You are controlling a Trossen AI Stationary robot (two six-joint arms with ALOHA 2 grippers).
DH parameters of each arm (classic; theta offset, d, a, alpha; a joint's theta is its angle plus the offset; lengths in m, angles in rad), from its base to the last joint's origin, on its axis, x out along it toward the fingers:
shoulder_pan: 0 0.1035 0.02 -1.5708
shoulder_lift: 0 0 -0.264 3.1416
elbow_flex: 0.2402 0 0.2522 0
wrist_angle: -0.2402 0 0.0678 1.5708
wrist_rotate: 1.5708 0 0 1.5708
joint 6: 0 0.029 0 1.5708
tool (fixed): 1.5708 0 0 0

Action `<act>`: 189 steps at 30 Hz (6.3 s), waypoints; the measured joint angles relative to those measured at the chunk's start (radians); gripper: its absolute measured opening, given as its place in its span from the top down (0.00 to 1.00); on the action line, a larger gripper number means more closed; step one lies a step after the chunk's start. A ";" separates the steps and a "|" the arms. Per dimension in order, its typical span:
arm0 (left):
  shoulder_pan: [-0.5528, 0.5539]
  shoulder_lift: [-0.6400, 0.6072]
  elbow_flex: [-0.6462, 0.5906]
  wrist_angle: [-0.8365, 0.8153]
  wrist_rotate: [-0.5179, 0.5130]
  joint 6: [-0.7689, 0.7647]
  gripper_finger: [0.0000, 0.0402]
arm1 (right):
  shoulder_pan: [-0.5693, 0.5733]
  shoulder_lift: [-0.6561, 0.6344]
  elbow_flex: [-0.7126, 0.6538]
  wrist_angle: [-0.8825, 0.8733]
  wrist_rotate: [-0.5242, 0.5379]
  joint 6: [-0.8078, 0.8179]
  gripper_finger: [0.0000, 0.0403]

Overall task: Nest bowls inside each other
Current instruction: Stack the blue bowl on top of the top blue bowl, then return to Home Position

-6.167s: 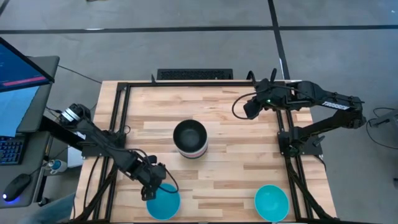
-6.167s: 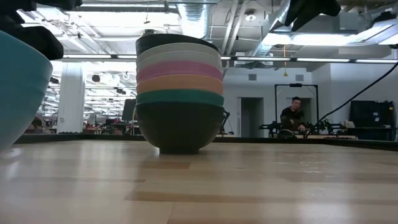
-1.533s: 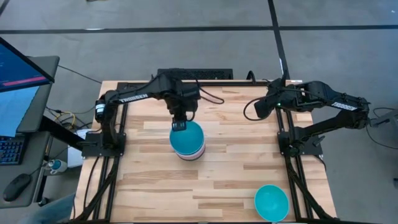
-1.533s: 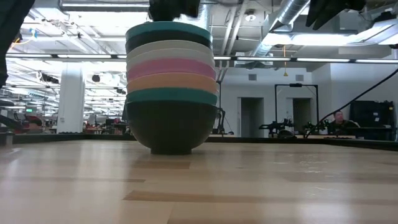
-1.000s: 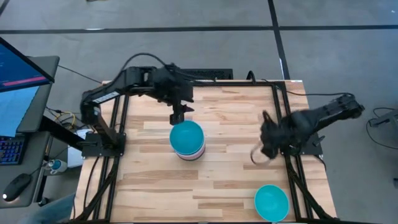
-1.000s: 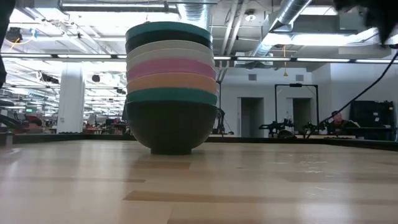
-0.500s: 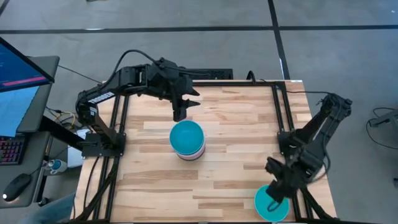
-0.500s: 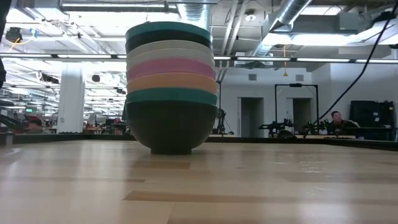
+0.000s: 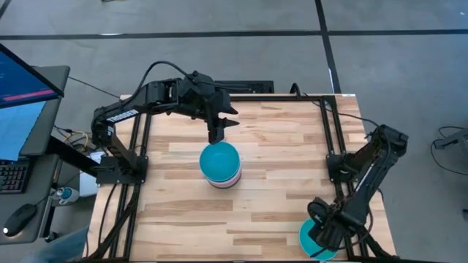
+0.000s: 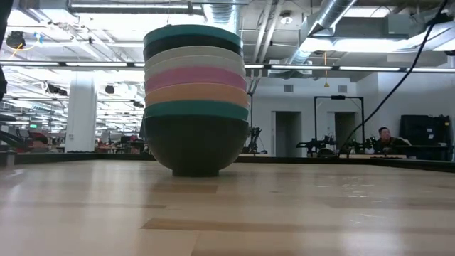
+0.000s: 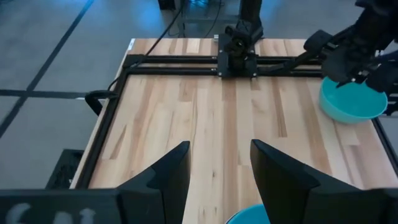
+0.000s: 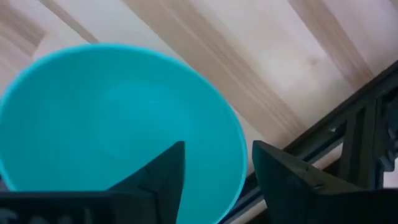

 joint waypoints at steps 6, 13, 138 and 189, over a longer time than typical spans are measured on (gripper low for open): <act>0.000 0.000 0.000 0.001 0.000 -0.028 0.60 | 0.002 0.050 0.000 -0.004 0.008 0.000 0.44; -0.001 0.000 0.000 -0.015 0.000 -0.034 0.60 | 0.001 0.102 0.000 -0.003 0.023 0.018 0.43; 0.185 -1.355 -1.500 0.575 -0.108 -0.210 0.63 | -1.027 0.385 0.885 -0.121 -0.027 -0.812 0.74; 0.184 -1.657 -1.689 1.542 0.281 -0.308 0.63 | -0.610 -0.605 0.114 1.225 0.440 -2.017 0.47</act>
